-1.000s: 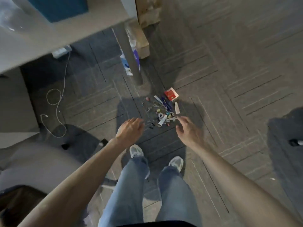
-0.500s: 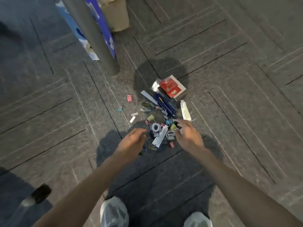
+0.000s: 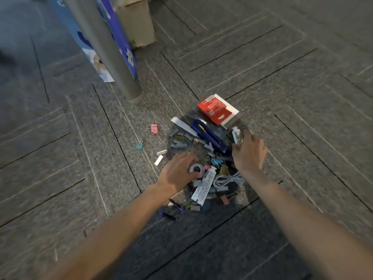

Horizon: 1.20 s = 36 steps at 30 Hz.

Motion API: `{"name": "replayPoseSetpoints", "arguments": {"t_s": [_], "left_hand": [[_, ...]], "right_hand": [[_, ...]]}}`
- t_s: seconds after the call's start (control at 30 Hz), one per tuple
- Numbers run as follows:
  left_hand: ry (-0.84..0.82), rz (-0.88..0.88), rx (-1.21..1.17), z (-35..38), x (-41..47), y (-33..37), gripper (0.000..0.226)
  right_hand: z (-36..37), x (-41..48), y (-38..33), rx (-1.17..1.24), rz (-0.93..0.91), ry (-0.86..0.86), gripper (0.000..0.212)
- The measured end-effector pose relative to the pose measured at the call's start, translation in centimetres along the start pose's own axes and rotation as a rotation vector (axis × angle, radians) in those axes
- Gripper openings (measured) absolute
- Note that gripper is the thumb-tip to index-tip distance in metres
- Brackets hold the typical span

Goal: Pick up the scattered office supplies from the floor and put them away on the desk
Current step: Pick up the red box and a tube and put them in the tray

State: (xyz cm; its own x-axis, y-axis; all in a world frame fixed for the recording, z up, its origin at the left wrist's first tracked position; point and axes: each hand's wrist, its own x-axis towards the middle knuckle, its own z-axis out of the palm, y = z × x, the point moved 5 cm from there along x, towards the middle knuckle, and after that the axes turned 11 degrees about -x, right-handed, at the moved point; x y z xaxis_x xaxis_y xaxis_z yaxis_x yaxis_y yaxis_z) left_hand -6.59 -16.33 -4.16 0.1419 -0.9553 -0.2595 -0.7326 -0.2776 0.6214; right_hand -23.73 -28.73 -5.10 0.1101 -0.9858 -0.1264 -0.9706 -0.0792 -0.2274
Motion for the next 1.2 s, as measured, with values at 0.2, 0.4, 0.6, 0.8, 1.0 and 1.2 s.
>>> {"name": "replayPoseSetpoints", "arguments": {"t_s": [0.2,0.4,0.6,0.8,1.0,1.2], "left_hand": [[-0.043,0.094,-0.09,0.4,0.4,-0.5,0.03],[-0.009,0.1,-0.44,-1.9,0.7,0.1,0.01],[-0.116,-0.046,-0.461,-3.8,1.8,1.0,0.014],[-0.348,-0.084,-0.369,0.9,-0.5,1.9,0.012],[-0.241,-0.095,0.004,3.0,-1.1,2.2,0.038],[-0.264,-0.189,-0.12,2.1,-0.6,2.8,0.018]], "right_hand": [[-0.3,0.1,0.3,0.064,-0.085,-0.082,0.028],[-1.4,-0.1,0.1,0.199,-0.178,-0.087,0.02],[-2.5,1.4,-3.2,0.264,-0.41,-0.066,0.031],[-1.7,0.4,-4.3,0.332,-0.435,-0.117,0.025],[-1.3,-0.9,-3.1,0.354,-0.391,-0.172,0.024],[-1.9,-1.4,-2.5,0.317,-0.379,-0.183,0.029]]}}
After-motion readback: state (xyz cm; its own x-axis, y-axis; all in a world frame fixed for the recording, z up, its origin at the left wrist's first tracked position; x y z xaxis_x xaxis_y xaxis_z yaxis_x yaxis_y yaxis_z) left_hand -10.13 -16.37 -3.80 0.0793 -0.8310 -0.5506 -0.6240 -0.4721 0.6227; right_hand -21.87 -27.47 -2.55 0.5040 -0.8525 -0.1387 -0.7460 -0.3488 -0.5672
